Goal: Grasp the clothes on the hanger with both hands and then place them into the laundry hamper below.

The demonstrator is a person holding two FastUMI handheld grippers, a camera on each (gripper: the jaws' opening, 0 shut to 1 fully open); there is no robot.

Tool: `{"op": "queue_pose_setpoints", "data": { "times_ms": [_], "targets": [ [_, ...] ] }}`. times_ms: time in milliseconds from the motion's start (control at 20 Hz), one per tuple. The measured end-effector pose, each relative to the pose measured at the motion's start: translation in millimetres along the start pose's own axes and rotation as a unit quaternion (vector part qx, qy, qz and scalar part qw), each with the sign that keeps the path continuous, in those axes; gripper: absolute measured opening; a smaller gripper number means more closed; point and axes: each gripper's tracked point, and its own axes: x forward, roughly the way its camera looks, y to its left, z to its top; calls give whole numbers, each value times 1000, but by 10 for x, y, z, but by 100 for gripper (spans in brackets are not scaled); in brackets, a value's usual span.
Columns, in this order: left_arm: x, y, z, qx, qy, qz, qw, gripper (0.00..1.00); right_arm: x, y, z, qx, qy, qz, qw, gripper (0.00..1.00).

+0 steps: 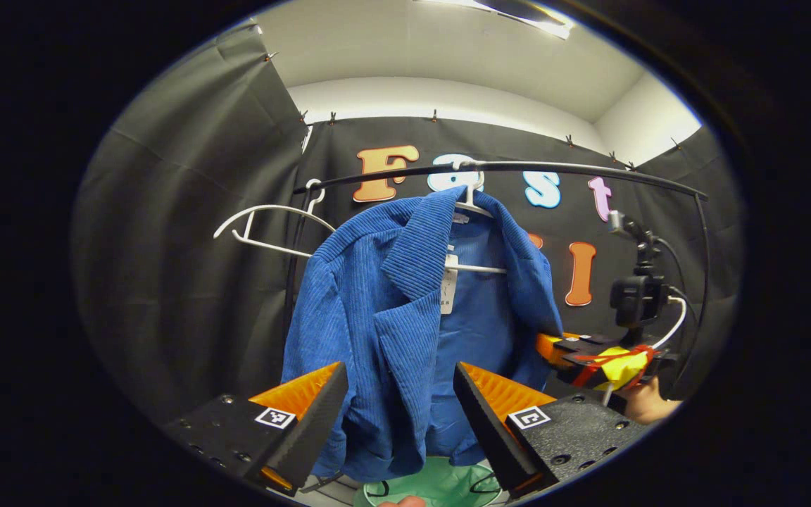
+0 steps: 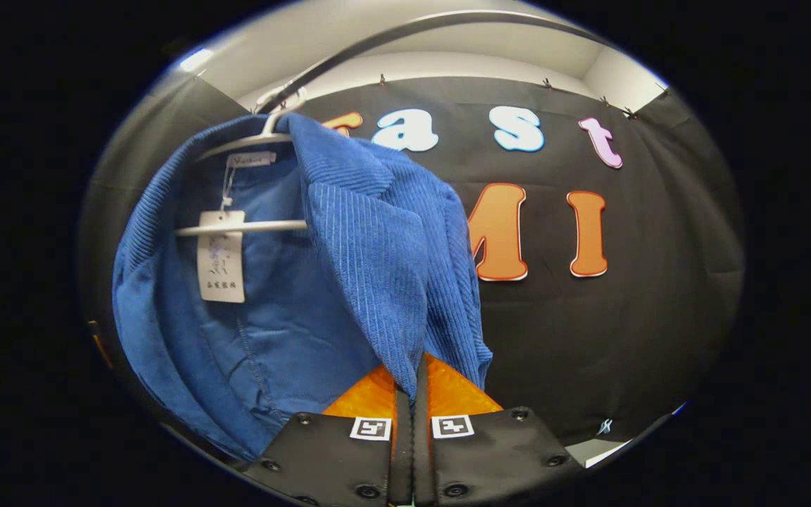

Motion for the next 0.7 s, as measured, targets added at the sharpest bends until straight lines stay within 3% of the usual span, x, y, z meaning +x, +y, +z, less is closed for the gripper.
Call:
{"op": "queue_pose_setpoints", "data": {
  "times_ms": [50, 150, 350, 400, 700],
  "targets": [
    [21, -36, -55, 4, 5, 13, 1000, 95, -97, -31, 110, 4, -11, 13, 1000, 1],
    [66, -109, -105, 12, 3, 33, 999, 92, -283, -131, 400, 18, -36, 41, 998, 7],
    [233, -143, -173, 20, -11, 86, 996, 99, -562, -298, 880, 51, -69, 95, 992, 7],
    [306, -168, -193, 18, -14, 92, 995, 92, -625, -341, 978, 50, -79, 102, 990, 7],
    [821, -85, -315, 5, -35, 149, 988, 92, -947, -468, 1424, 51, -126, 138, 981, 7]
  ]
}}
